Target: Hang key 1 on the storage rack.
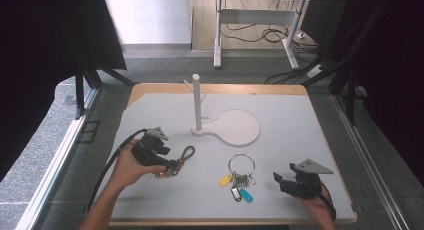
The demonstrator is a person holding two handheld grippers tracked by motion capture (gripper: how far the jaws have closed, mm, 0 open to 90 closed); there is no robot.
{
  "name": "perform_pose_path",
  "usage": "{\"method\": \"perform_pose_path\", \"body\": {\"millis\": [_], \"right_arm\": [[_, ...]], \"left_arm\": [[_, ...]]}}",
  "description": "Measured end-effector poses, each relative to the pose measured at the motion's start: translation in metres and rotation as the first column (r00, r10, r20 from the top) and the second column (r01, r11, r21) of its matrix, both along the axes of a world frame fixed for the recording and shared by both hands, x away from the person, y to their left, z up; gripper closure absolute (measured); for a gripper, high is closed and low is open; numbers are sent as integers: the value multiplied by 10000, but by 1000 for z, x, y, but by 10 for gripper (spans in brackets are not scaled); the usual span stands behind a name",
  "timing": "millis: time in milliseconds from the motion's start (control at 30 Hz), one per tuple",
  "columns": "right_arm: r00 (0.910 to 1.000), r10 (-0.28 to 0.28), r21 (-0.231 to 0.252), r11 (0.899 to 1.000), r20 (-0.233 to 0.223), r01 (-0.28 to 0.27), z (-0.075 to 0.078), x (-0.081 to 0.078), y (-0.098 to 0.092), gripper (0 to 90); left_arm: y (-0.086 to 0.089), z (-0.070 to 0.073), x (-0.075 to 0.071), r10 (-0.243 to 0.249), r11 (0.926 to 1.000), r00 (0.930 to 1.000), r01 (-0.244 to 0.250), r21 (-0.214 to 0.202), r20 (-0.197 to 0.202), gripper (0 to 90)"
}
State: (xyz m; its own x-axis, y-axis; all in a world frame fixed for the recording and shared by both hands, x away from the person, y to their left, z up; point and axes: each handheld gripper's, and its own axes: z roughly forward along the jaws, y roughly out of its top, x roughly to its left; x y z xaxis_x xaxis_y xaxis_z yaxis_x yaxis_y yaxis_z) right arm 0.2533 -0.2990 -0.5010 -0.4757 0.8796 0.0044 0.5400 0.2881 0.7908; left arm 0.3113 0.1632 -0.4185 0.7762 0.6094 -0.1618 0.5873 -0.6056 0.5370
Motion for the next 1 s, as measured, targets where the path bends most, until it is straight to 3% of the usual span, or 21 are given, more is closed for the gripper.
{"method": "perform_pose_path", "body": {"millis": [167, 333, 600, 1000], "right_arm": [[10000, -33, -15, 10000, 12, 33, 0, 0, -1, 279], [9999, -112, 3, 9999, -33, 112, 0, -1, -3, 279], [9998, -139, -76, 9999, -151, 138, -3, -1, -2, 279], [9997, -147, -190, 9997, -206, 144, -5, -1, -1, 279]], "left_arm": [[-9, 1, 7, -116, 9994, 9998, 121, 314, -188, 362], [-20, -11, 15, -48, 9950, 9985, 102, 993, -553, 376], [-27, -22, 19, -90, 9908, 9958, 213, 1340, -914, 386], [-33, -38, 32, 433, 9825, 9898, -176, 1852, -1357, 414]]}}
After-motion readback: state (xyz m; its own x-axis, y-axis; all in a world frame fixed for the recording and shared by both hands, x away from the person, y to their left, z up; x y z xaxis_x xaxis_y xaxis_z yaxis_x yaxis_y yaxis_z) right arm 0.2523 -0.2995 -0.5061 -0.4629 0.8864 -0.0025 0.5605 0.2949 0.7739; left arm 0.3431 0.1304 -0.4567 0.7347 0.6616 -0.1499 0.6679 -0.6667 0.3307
